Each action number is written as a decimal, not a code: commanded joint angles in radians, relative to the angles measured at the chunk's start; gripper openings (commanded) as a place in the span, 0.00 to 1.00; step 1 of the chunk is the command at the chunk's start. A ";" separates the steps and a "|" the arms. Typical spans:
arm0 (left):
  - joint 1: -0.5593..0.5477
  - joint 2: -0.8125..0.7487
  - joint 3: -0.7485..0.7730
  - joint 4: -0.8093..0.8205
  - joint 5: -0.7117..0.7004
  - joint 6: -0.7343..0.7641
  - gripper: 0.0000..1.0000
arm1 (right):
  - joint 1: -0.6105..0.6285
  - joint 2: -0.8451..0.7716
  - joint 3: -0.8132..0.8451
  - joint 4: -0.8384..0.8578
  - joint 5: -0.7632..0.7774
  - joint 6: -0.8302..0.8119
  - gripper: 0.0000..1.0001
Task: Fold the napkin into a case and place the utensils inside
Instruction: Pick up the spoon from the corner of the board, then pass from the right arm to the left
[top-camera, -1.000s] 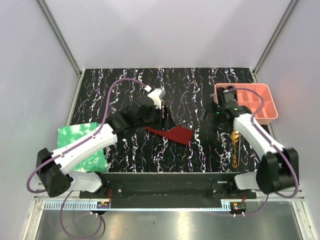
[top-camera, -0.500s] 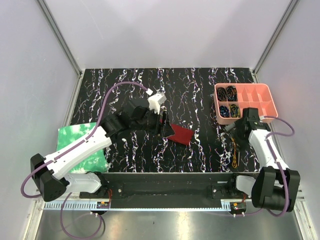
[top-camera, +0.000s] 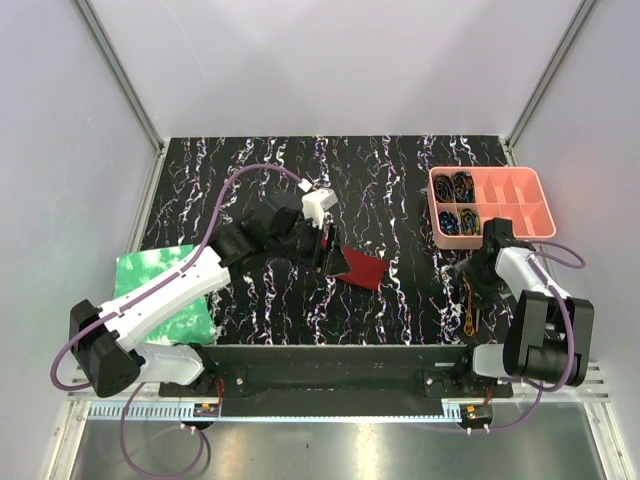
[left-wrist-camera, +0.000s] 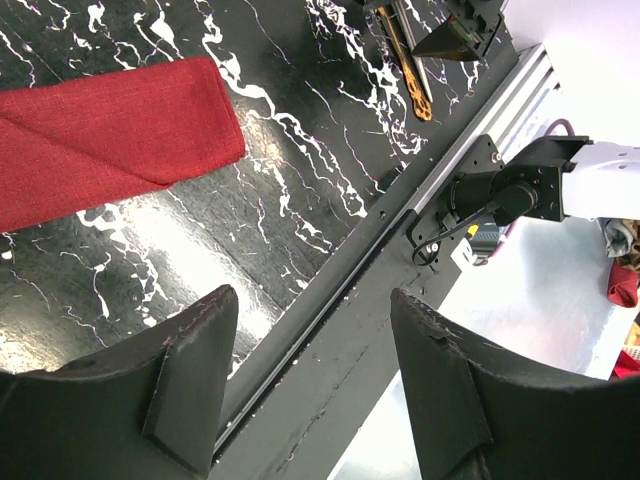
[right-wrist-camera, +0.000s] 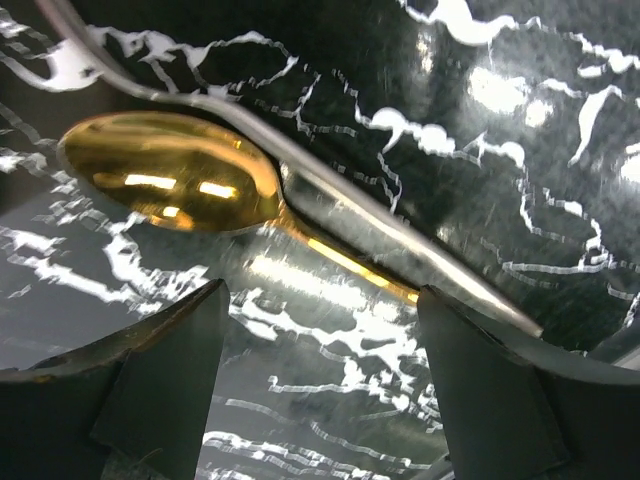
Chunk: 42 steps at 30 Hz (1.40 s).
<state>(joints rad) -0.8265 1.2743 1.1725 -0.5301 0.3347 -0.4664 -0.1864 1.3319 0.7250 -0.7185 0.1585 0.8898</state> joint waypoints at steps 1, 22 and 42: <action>0.020 0.002 0.029 0.035 0.053 0.009 0.65 | -0.004 0.087 -0.006 0.054 0.038 -0.089 0.84; 0.030 0.215 -0.022 0.195 0.222 -0.081 0.70 | 0.263 0.029 -0.050 0.169 -0.390 0.073 0.00; -0.077 0.573 0.038 0.447 0.335 -0.253 0.70 | 0.266 -0.273 -0.159 0.243 -0.616 0.218 0.00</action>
<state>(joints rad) -0.8955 1.8198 1.1641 -0.1574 0.6075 -0.6807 0.0761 1.0859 0.5545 -0.5232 -0.3855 1.0653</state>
